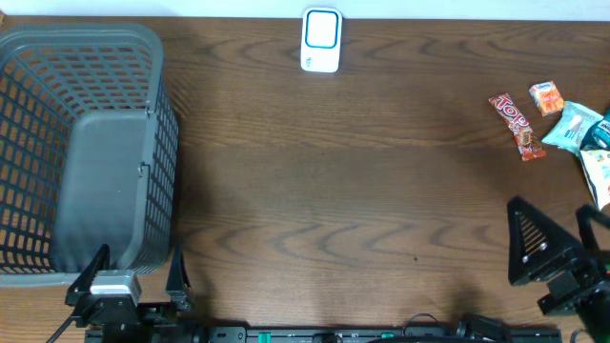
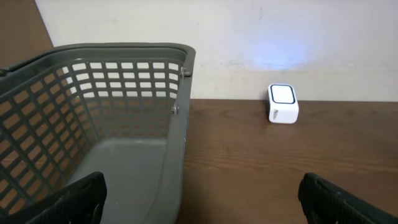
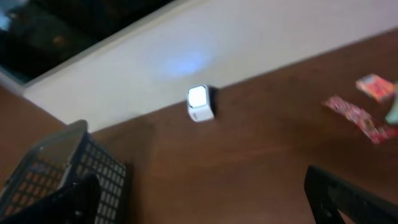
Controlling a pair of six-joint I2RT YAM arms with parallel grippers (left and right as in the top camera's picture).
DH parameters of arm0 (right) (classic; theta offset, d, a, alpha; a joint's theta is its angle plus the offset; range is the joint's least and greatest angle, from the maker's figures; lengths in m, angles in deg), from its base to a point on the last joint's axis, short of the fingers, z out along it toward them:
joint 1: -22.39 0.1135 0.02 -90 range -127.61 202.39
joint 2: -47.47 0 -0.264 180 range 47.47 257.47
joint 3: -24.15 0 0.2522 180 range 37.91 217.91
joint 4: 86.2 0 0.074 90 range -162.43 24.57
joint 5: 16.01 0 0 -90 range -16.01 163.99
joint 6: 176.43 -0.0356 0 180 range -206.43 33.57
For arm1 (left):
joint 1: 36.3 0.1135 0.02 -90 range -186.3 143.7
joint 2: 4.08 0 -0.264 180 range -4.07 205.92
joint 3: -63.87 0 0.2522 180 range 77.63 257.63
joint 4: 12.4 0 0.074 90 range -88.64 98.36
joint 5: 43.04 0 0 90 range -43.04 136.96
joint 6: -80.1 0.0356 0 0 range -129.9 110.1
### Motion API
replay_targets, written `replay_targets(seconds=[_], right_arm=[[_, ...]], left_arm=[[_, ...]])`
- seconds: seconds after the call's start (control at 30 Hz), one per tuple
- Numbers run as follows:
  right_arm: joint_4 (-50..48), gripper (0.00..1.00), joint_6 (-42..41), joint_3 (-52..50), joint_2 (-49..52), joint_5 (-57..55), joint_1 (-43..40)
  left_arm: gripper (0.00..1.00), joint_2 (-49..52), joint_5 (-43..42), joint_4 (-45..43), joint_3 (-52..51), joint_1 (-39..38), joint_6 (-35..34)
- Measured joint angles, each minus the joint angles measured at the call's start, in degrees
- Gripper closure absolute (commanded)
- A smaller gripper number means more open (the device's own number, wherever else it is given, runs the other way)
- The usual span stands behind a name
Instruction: Scan the item barcode
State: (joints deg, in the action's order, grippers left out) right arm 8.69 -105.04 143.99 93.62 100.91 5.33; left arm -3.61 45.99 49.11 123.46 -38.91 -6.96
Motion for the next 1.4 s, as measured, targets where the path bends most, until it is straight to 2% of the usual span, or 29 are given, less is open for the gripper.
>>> replay_targets(seconds=[0.3,0.57,0.87,1.2,1.4], right_arm=[[1.62,0.01,-0.02,-3.1,-5.03,-11.58,5.49],[-9.25,0.01,-0.02,-17.53,-15.65,-18.05,10.36],[-29.86,0.01,-1.95,-40.19,-27.19,-19.69,11.04],[-61.68,0.01,-5.68,-70.38,-37.53,-20.13,11.04],[-76.37,0.01,-7.72,-84.76,-42.6,-20.33,11.04]], left_arm=[[0.02,0.0,0.0,0.0,0.0,0.0,0.0],[0.02,0.0,-0.02,-0.02,0.0,0.0,0.0],[0.02,0.0,0.0,0.02,0.0,0.0,0.0],[0.02,0.0,-0.02,0.0,0.0,0.0,0.0],[0.02,0.0,0.0,0.02,0.0,0.0,0.0]])
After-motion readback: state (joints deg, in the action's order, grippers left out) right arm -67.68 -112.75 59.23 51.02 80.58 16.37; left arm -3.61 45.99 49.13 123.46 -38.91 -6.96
